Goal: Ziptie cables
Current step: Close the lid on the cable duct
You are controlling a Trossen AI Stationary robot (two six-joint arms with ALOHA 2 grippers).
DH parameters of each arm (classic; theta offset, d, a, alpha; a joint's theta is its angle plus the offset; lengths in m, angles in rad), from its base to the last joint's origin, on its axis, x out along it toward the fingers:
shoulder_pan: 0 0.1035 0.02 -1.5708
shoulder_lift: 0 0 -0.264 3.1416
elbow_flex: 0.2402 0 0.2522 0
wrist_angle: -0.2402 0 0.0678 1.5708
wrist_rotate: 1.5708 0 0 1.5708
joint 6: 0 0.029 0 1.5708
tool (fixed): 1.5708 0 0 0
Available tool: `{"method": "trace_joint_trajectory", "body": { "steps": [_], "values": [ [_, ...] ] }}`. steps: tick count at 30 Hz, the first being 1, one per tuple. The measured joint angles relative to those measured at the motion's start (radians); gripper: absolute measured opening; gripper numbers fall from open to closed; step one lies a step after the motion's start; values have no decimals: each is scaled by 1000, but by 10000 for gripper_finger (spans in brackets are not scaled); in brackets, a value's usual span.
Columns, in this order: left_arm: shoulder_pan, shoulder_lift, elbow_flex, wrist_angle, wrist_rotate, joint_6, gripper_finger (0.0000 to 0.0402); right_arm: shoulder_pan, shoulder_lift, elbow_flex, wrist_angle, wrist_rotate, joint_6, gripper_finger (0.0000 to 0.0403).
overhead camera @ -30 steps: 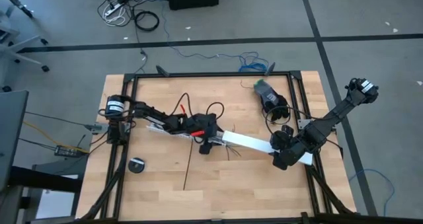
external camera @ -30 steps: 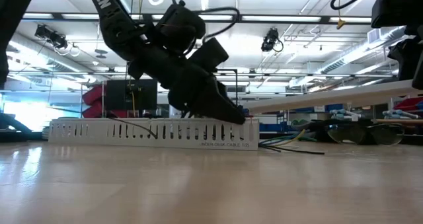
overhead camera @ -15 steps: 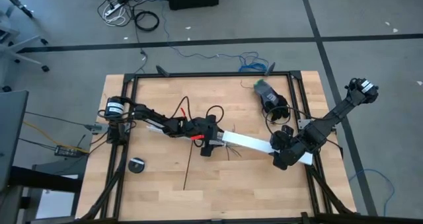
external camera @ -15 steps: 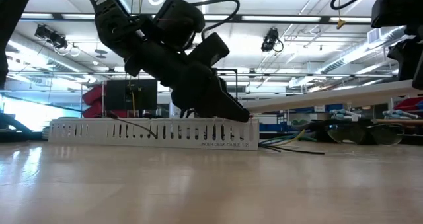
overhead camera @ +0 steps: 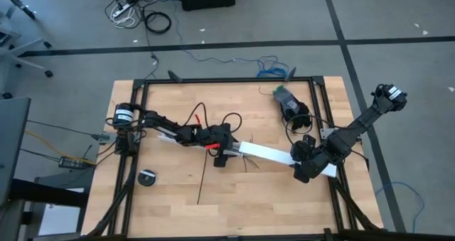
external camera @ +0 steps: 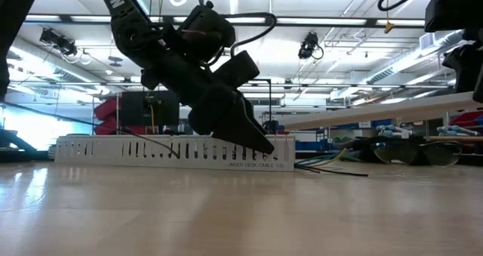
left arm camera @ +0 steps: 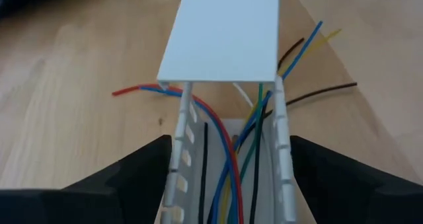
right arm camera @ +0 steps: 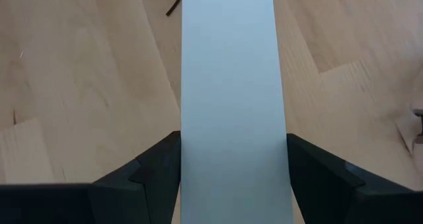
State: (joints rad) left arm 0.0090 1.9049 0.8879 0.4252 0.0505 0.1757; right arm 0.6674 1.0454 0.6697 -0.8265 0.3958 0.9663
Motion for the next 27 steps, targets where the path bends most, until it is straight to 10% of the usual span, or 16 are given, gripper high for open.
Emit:
{"method": "trace_joint_trajectory", "body": {
  "steps": [27],
  "values": [
    [0, 0, 0, -58, 32, 5, 296, 28, 77, 0, 19, -1, 3, 232]
  ]
}}
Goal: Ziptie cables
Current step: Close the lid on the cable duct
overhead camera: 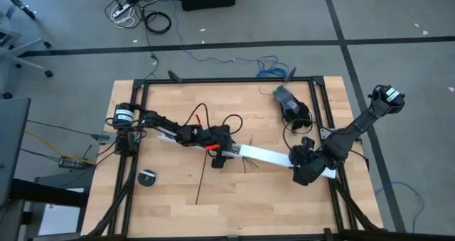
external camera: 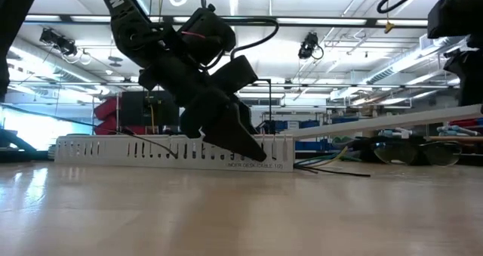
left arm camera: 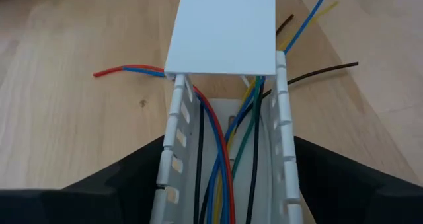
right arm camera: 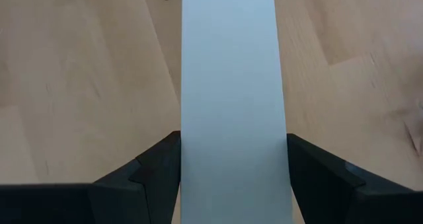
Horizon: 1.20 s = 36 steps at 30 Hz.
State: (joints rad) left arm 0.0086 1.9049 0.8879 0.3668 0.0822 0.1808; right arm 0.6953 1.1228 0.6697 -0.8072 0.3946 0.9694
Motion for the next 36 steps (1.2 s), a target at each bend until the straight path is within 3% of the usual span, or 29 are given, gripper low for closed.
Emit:
{"method": "trace_joint_trajectory", "body": {
  "steps": [19, 36],
  "values": [
    [0, 0, 0, -7, -2, 1, 296, 78, -30, 0, -23, 6, 100, 233],
    [0, 0, 0, -7, -2, 1, 296, 88, -30, 0, -25, 13, 84, 233]
  ]
}}
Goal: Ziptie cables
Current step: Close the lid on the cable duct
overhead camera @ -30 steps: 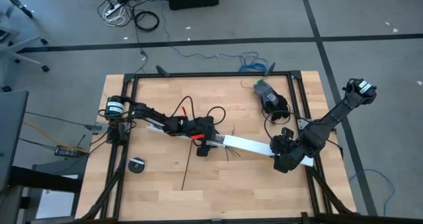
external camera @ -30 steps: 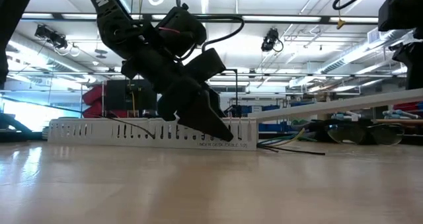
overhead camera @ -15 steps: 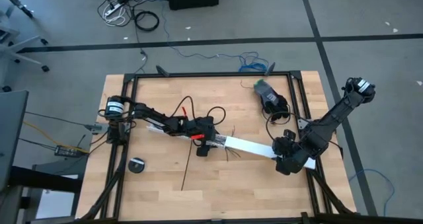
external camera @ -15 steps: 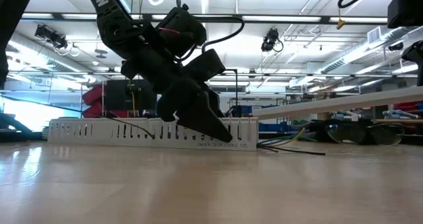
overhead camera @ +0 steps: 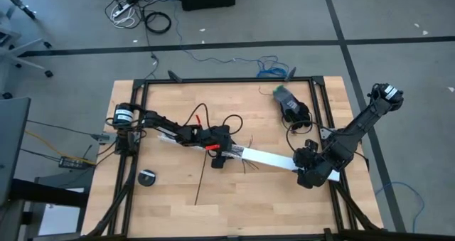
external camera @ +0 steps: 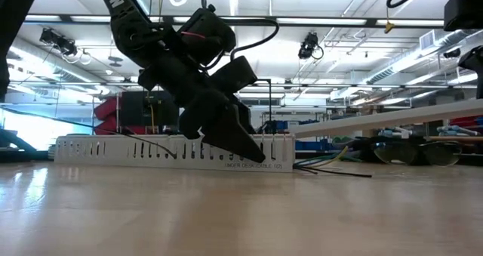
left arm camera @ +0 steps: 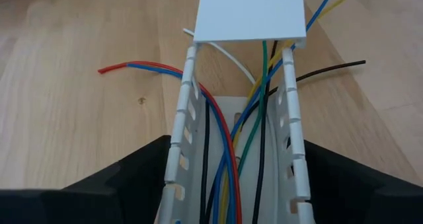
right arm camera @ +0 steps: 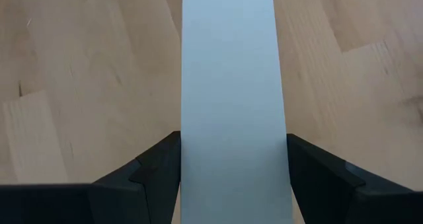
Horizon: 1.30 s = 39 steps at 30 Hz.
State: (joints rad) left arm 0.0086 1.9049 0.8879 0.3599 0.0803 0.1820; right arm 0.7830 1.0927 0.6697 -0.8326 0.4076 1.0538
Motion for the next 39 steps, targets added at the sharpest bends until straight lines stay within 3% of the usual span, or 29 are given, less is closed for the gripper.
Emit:
{"method": "trace_joint_trajectory", "body": {
  "steps": [39],
  "values": [
    [0, 0, 0, 26, 21, -2, 295, -3, 42, 0, 7, 17, -27, 235]
  ]
}}
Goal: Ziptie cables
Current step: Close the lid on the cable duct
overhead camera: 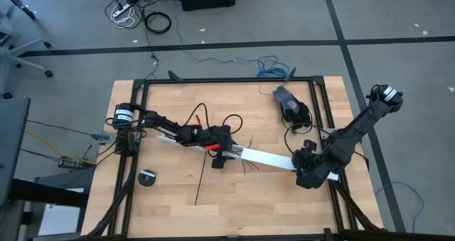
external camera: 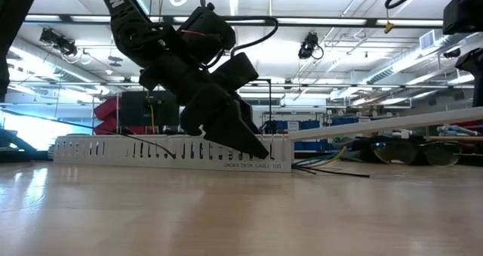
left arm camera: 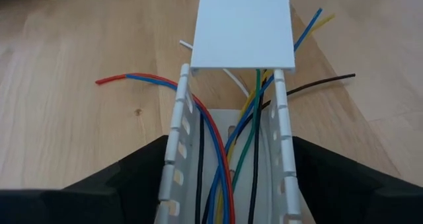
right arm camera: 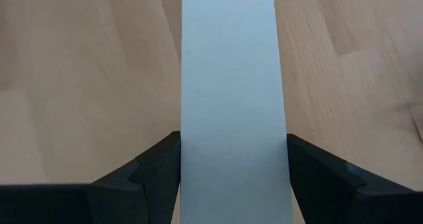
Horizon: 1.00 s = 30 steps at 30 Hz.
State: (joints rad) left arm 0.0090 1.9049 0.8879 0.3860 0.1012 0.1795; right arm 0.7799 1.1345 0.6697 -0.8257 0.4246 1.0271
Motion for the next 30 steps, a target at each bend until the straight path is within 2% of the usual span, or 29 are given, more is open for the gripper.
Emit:
{"method": "trace_joint_trajectory", "body": {
  "steps": [17, 30],
  "values": [
    [3, 0, 0, 4, 1, -3, 295, 0, -4, 0, -8, 22, 1, 235],
    [3, 0, 0, 12, 1, -24, 270, -3, -4, 0, -7, 19, 3, 235]
  ]
}}
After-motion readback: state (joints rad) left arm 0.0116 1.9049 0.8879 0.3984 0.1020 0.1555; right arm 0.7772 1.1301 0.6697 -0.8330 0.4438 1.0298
